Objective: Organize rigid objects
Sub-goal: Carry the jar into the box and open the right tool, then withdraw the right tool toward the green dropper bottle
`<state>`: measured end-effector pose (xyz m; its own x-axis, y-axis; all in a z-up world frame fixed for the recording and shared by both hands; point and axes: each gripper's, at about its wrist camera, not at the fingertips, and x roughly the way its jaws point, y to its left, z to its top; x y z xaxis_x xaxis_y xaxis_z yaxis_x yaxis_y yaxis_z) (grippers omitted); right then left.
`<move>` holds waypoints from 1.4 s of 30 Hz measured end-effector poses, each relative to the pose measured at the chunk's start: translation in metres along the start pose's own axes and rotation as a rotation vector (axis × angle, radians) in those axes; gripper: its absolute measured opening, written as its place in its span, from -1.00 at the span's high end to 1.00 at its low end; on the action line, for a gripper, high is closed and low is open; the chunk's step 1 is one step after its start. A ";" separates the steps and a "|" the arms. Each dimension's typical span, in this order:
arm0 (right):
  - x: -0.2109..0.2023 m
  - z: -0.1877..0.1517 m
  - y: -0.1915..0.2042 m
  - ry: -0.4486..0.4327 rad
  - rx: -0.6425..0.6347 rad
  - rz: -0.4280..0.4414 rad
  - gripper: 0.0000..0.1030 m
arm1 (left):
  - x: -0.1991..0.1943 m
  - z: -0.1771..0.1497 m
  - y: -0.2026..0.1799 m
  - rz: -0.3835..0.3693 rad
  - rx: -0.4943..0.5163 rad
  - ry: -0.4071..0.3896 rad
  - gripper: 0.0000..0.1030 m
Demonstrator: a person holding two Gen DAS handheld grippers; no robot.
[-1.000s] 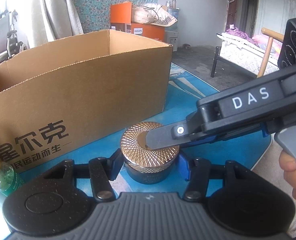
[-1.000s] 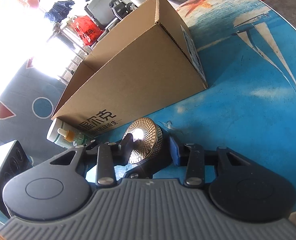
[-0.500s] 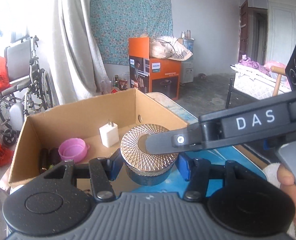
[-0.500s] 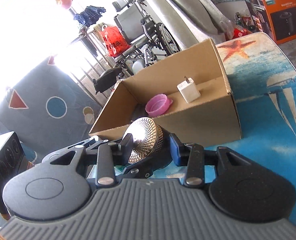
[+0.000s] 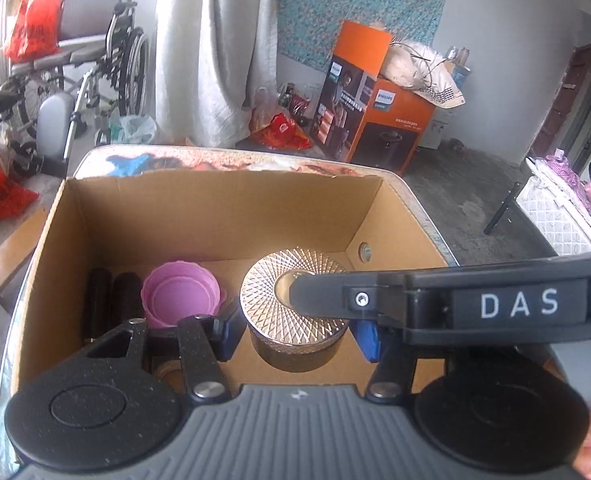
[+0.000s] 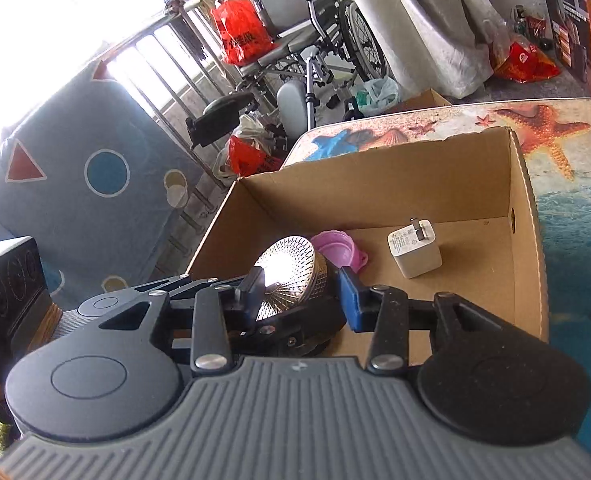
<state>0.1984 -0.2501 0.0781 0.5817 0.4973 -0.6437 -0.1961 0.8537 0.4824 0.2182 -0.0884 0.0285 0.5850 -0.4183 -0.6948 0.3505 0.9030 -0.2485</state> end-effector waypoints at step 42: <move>0.024 0.009 -0.006 -0.001 -0.010 -0.012 0.15 | 0.002 0.003 0.014 -0.034 -0.156 0.036 -0.51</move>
<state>0.2204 -0.2450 0.0653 0.5850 0.4870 -0.6485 -0.1968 0.8610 0.4690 0.2270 -0.0772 0.0255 0.5476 -0.4474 -0.7071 0.2498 0.8939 -0.3721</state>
